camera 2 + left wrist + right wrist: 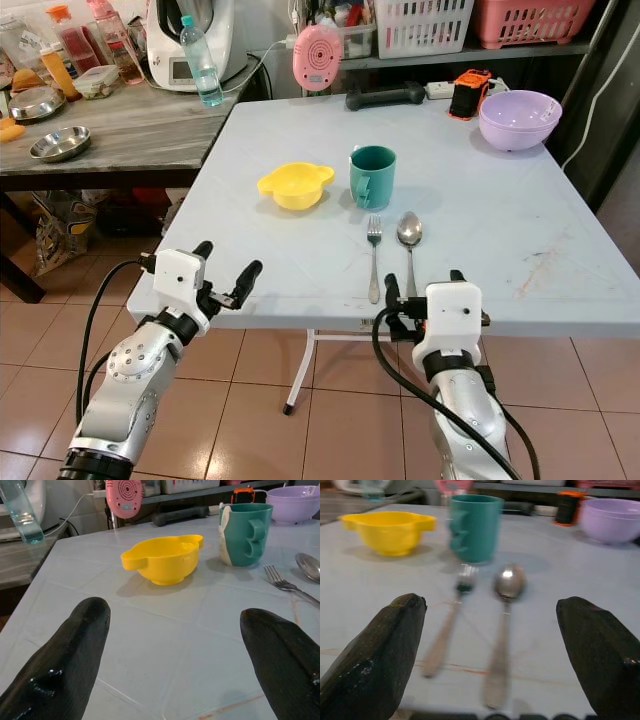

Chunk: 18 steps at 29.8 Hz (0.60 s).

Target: Setting the table

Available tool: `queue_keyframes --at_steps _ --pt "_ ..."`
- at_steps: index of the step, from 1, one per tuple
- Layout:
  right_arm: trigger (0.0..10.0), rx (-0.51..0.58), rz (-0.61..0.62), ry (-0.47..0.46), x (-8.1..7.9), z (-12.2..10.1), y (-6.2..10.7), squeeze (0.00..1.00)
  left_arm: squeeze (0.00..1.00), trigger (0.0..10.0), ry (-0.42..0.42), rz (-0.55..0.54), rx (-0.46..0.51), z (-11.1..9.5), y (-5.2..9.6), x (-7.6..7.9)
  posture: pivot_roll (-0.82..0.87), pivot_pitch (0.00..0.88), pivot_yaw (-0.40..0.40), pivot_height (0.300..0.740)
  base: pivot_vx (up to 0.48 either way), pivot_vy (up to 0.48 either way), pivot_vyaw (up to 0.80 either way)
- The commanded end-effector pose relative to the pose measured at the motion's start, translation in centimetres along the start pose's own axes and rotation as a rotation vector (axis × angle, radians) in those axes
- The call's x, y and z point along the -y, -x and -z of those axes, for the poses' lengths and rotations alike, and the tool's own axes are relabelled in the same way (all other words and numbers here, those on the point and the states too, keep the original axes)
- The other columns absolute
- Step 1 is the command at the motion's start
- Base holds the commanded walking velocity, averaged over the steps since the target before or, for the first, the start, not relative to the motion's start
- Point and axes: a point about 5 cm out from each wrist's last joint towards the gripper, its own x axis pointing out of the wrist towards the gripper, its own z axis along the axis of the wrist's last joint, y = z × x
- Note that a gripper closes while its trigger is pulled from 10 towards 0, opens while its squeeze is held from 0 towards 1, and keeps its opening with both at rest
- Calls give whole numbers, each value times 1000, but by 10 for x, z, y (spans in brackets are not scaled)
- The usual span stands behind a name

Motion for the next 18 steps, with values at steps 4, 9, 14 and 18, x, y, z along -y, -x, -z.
queue_keyframes --at_steps 4,9,14,18 --pt "10000 48 -47 5 -8 -9 1 0 0 10000 -4 -1 7 -2 1 -4 -141 20 115 740 279 0 0" --pt "10000 55 -74 16 -12 -10 1 0 0 10000 -3 6 9 -3 0 -3 -141 19 114 740 292 0 0" --pt "10000 55 -75 18 -11 -10 1 0 0 10000 -2 11 9 -2 0 -3 -142 15 114 740 298 0 0" --pt "10000 57 -78 23 -12 -10 1 0 0 10000 0 14 8 -2 0 -2 -142 14 115 740 325 0 0"
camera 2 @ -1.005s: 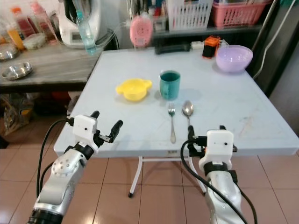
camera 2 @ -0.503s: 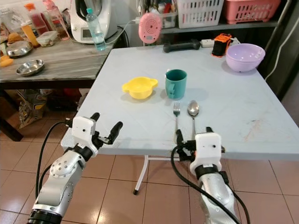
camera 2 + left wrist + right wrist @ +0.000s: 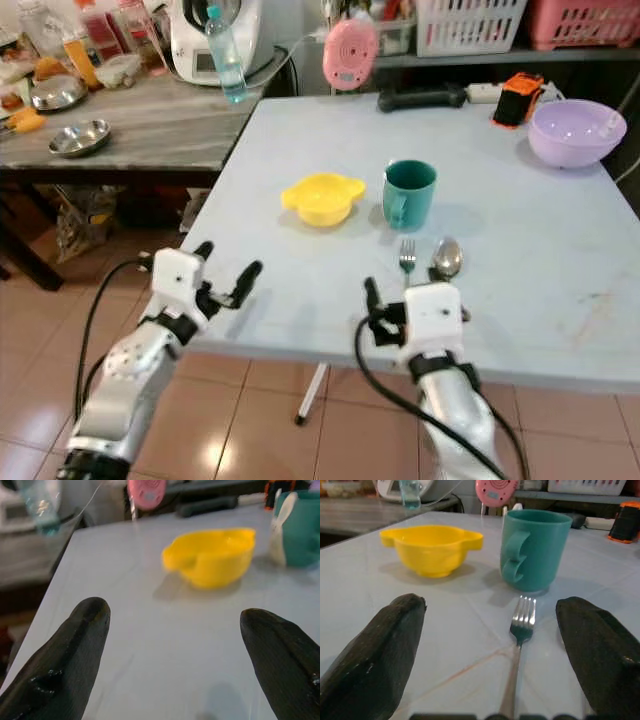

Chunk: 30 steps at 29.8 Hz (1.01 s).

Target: Setting the table

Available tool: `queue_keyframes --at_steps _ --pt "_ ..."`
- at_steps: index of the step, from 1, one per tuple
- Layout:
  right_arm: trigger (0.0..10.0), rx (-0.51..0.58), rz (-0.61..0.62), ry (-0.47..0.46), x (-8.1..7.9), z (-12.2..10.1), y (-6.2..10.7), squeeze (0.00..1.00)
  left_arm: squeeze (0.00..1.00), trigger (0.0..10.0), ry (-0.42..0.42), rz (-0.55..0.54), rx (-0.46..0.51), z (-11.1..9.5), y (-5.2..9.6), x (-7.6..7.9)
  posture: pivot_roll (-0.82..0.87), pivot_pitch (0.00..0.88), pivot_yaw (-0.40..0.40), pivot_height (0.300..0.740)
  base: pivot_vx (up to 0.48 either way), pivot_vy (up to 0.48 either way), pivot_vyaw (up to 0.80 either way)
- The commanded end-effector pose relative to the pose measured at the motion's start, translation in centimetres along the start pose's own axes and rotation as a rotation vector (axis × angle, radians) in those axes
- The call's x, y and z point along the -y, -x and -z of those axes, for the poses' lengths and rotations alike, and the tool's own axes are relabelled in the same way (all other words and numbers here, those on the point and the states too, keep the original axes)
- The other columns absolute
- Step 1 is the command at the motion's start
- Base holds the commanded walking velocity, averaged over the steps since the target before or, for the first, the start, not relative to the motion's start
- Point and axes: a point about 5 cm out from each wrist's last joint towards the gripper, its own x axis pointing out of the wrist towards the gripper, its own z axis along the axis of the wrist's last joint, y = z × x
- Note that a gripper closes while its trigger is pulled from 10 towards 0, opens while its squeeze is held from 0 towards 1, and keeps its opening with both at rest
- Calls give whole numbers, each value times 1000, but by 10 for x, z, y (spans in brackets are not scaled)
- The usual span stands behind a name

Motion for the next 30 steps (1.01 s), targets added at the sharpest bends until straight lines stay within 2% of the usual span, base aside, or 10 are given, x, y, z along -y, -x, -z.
queue_keyframes --at_steps 1,19,21,30 --pt "10000 21 5 16 3 -5 1 0 0 10000 1 26 13 -3 -2 5 -142 14 115 740 405 0 0" --pt "10000 14 2 9 2 -3 3 0 0 10000 0 39 4 -1 -2 8 -146 18 114 740 401 0 0" --pt "10000 11 5 -1 1 -3 2 0 0 10000 22 45 9 0 -2 9 -146 19 115 740 352 0 0" --pt "10000 6 -3 6 0 -2 3 0 0 10000 30 50 25 -3 -1 9 -145 22 114 740 0 0 0"
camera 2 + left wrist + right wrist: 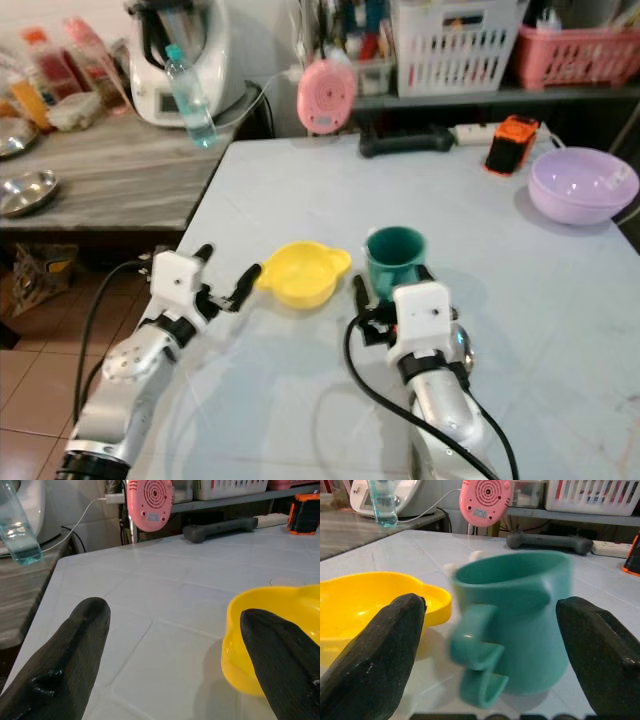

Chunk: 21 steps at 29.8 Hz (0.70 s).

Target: Setting the table

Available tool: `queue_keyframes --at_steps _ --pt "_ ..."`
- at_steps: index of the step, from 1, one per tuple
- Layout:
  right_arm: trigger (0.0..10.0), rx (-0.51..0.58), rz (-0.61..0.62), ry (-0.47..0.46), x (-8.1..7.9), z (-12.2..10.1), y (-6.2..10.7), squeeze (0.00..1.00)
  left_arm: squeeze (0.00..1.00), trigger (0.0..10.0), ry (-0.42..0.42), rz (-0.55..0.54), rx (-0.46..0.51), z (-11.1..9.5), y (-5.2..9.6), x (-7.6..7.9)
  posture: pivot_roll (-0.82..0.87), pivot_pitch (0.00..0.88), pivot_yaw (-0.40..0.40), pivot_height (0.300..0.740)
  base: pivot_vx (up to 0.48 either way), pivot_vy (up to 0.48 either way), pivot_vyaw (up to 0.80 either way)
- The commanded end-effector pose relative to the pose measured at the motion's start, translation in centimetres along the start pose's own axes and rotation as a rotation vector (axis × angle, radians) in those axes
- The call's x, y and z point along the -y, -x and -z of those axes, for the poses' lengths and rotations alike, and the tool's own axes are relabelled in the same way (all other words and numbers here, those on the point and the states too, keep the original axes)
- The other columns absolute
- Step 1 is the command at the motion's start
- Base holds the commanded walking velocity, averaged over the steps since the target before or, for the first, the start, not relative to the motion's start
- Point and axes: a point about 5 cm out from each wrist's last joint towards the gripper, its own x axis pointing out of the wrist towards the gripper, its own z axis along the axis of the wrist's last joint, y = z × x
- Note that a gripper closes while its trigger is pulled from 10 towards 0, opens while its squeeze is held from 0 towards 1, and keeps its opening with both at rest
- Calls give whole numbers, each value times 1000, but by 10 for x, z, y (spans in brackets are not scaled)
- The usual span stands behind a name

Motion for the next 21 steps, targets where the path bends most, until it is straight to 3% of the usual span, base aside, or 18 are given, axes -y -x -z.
queue_keyframes --at_steps 1,17,21 --pt "10000 -4 2 1 1 -1 2 0 0 10000 3 24 10 -3 -1 3 -145 22 114 740 0 0 0" --pt "10000 5 29 11 3 -2 3 0 0 10000 30 68 -32 1 -2 6 -142 27 120 740 0 0 0" --pt "10000 81 -5 15 0 -20 4 0 0 10000 90 84 -77 3 -7 6 -143 29 125 740 0 0 0"
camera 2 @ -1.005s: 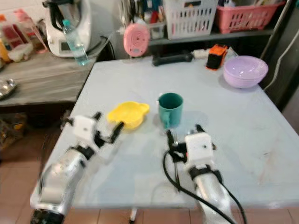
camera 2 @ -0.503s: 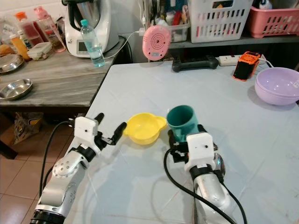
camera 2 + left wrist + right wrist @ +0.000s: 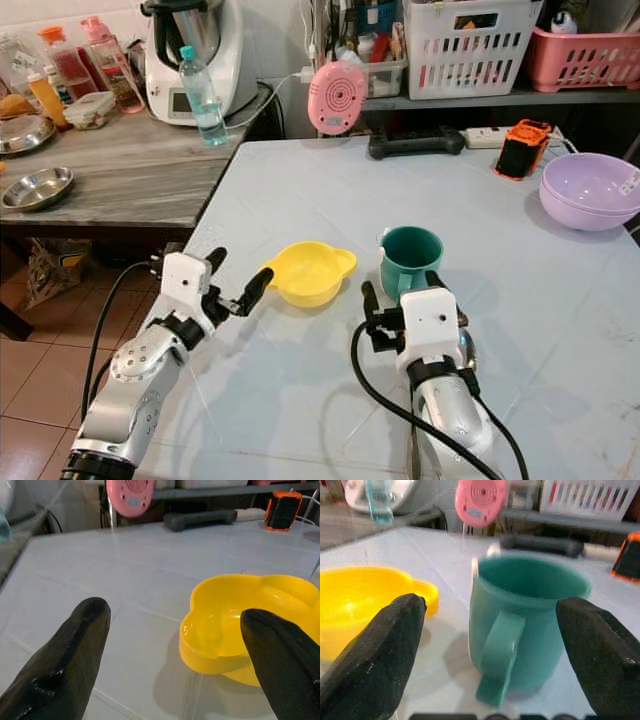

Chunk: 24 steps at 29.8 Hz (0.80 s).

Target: Setting the table

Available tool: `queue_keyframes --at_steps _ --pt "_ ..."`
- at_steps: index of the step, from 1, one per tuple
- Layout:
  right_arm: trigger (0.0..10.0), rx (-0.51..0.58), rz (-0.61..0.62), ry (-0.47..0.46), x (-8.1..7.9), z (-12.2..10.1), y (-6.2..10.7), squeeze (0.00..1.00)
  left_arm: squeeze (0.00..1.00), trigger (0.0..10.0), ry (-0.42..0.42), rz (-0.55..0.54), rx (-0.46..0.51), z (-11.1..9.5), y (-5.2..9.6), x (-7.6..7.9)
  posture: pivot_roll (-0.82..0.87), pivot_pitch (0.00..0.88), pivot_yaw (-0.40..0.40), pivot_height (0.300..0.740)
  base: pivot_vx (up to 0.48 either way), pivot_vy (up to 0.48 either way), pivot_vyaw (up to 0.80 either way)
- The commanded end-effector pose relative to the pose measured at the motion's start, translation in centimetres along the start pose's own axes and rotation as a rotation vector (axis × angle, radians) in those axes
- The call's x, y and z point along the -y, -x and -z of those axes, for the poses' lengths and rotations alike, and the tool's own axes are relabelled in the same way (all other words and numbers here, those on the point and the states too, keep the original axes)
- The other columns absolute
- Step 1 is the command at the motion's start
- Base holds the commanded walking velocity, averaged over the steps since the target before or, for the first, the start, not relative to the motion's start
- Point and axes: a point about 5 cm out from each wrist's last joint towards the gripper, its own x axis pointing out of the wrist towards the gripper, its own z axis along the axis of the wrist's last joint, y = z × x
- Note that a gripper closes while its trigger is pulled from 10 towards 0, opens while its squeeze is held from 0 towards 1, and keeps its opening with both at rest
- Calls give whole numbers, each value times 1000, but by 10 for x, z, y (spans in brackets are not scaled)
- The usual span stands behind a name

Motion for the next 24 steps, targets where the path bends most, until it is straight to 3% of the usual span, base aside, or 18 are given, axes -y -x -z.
queue_keyframes --at_steps 1,9,14,21,23,24 --pt "10000 58 -49 0 -6 -15 0 0 0 10000 15 6 -30 0 -2 -4 -143 29 125 740 0 0 0" --pt "10000 80 -117 54 -12 -22 6 0 0 10000 57 28 -34 -7 -11 -6 -147 33 132 740 0 0 0" --pt "10000 65 -137 59 -15 -20 8 0 0 10000 138 39 -107 -8 -17 -3 -147 36 135 740 0 0 0" --pt "10000 62 -147 59 -16 -18 9 0 0 10000 137 89 -198 -6 -22 1 -147 34 147 740 0 0 0" --pt "10000 60 -152 54 -16 -17 10 0 0 10000 185 90 -197 -9 -24 1 -146 33 150 740 0 0 0" --pt "10000 54 -161 45 -16 -16 11 0 0 9490 190 92 -203 -10 -24 2 -146 33 153 740 0 0 0"
